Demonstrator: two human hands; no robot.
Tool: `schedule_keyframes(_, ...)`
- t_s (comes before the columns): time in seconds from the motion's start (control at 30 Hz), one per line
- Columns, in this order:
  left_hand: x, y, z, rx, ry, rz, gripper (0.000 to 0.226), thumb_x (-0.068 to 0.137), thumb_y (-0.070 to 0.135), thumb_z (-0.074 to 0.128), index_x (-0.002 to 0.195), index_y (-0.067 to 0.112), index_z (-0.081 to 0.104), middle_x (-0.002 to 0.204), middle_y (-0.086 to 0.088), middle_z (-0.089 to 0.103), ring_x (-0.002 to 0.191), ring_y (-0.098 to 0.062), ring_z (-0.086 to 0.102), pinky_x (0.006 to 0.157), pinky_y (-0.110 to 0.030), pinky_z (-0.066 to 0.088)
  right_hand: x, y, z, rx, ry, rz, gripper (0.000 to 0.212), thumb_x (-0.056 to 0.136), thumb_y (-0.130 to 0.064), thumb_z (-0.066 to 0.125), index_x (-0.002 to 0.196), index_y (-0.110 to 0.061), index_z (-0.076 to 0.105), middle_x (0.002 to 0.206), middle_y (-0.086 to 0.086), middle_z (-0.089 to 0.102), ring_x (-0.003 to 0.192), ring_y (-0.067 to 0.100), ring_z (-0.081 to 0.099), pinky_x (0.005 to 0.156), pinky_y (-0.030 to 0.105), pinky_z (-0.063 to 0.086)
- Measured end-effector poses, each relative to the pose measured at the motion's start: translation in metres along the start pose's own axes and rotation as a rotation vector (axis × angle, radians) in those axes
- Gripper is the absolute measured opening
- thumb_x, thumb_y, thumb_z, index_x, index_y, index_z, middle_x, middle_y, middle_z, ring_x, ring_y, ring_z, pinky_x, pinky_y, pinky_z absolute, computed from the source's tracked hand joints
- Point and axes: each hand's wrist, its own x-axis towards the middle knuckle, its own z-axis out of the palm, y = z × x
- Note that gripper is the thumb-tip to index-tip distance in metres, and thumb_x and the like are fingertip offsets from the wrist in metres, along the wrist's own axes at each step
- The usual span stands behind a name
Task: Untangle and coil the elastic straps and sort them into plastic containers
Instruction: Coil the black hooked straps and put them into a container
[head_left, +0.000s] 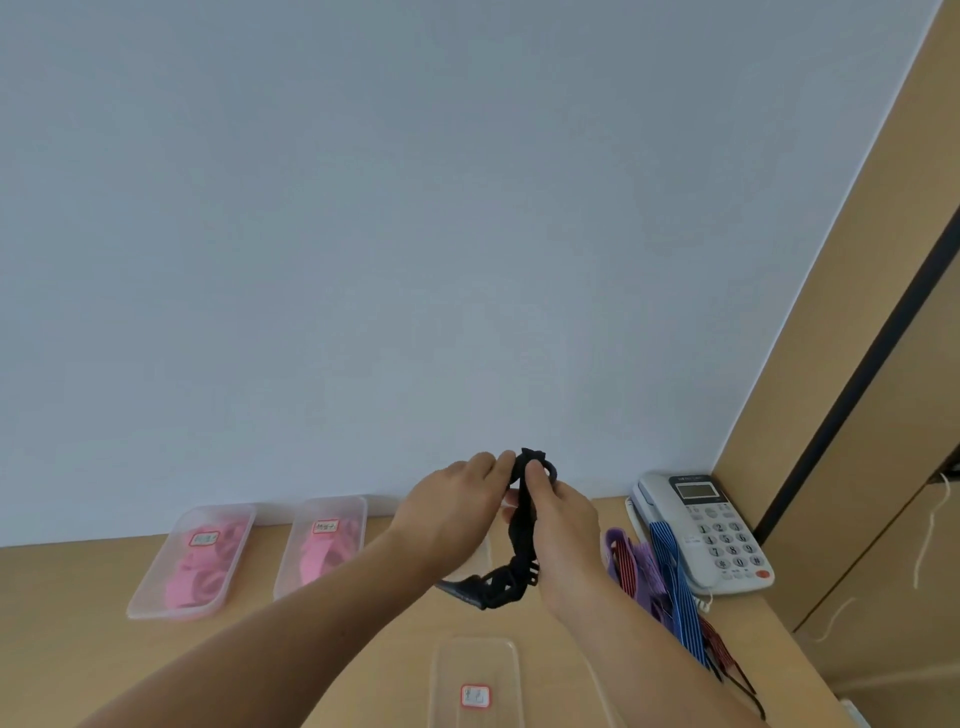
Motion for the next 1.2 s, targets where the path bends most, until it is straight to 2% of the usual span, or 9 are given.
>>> schedule_keyframes(0.13,0.000,0.009,-0.001,-0.069,0.053,0.028,0.041,0.095,0.022,0.054,0.134,0.012,0.049,0.099,-0.004,0.058,0.080,-0.025,0.061,0.060,-0.034,0.046,0.002,0.001,0.000,0.016,0.080,0.033,0.036,0.092,-0.035,0.062,0.073,-0.006,0.070,0.065,0.004,0.068,0.065,0.023,0.061,0.065,0.035,0.047)
schedule_keyframes(0.27,0.001,0.008,-0.015,-0.843,-0.071,-0.262,0.035,0.088,0.045,0.056,0.117,0.027,0.058,0.102,-0.002,0.066,0.087,-0.015,0.062,0.078,-0.025,0.051,0.004,-0.002,-0.005,0.060,0.053,-0.022,0.030,0.094,-0.033,0.062,0.077,-0.011,0.074,0.074,0.011,0.069,0.069,0.022,0.060,0.067,0.038,0.047)
schedule_keyframes(0.37,0.004,-0.002,-0.028,-1.441,-0.375,-0.497,0.028,0.083,0.044,0.059,0.097,0.021,0.066,0.089,-0.006,0.071,0.071,-0.019,0.066,0.067,-0.031,0.056,0.005,-0.007,-0.011,-0.028,-0.009,-0.155,0.028,0.094,-0.036,0.060,0.076,-0.021,0.074,0.062,0.000,0.063,0.060,0.016,0.055,0.060,0.034,0.044)
schedule_keyframes(0.43,0.004,-0.010,-0.034,-1.612,-0.521,-0.458,0.022,0.088,0.033,0.062,0.090,0.012,0.069,0.085,-0.010,0.069,0.065,-0.020,0.062,0.060,-0.029,0.052,0.005,-0.008,-0.013,-0.079,-0.051,-0.217,0.025,0.094,-0.036,0.060,0.078,-0.022,0.073,0.060,-0.003,0.061,0.058,0.014,0.052,0.057,0.032,0.042)
schedule_keyframes(0.67,0.008,-0.007,-0.023,-0.891,-0.106,-0.320,0.016,0.092,0.020,0.058,0.077,0.018,0.061,0.061,0.003,0.062,0.053,-0.007,0.053,0.056,-0.026,0.044,0.002,-0.007,-0.014,-0.108,-0.118,-0.040,0.041,0.095,-0.046,0.055,0.074,-0.014,0.072,0.078,0.009,0.075,0.069,0.018,0.069,0.070,0.034,0.051)
schedule_keyframes(0.8,0.004,-0.008,-0.010,-0.408,0.085,-0.115,0.010,0.097,0.021,0.053,0.099,0.015,0.061,0.068,0.001,0.052,0.064,-0.022,0.054,0.057,-0.034,0.042,-0.001,-0.004,-0.013,0.077,-0.205,0.153,0.048,0.096,-0.053,0.048,0.084,-0.012,0.070,0.080,0.013,0.073,0.067,0.022,0.068,0.061,0.033,0.049)
schedule_keyframes(0.97,-0.008,-0.013,0.002,-0.038,0.305,0.114,0.055,0.057,0.003,0.085,0.110,0.009,0.072,0.067,-0.003,0.058,0.053,-0.022,0.055,0.037,-0.026,0.037,0.000,-0.002,-0.009,0.100,-0.236,0.200,0.058,0.091,-0.066,0.047,0.088,-0.015,0.074,0.077,0.009,0.069,0.061,0.020,0.063,0.060,0.031,0.049)
schedule_keyframes(1.1,-0.005,-0.006,0.002,-0.131,0.349,0.144,0.058,0.067,0.004,0.080,0.123,0.011,0.067,0.086,-0.008,0.063,0.064,-0.024,0.061,0.045,-0.028,0.047,0.002,-0.002,-0.009,0.050,-0.177,0.137,0.049,0.094,-0.053,0.052,0.089,-0.009,0.073,0.068,0.004,0.065,0.053,0.014,0.057,0.050,0.026,0.046)
schedule_keyframes(1.2,-0.004,-0.007,-0.011,-0.809,-0.125,-0.219,0.056,0.089,0.029,0.065,0.141,0.035,0.044,0.106,0.002,0.065,0.077,-0.014,0.067,0.071,-0.021,0.051,0.009,-0.008,-0.015,0.046,-0.194,0.072,0.043,0.096,-0.045,0.054,0.097,-0.004,0.069,0.065,0.001,0.063,0.050,0.012,0.056,0.044,0.024,0.044)
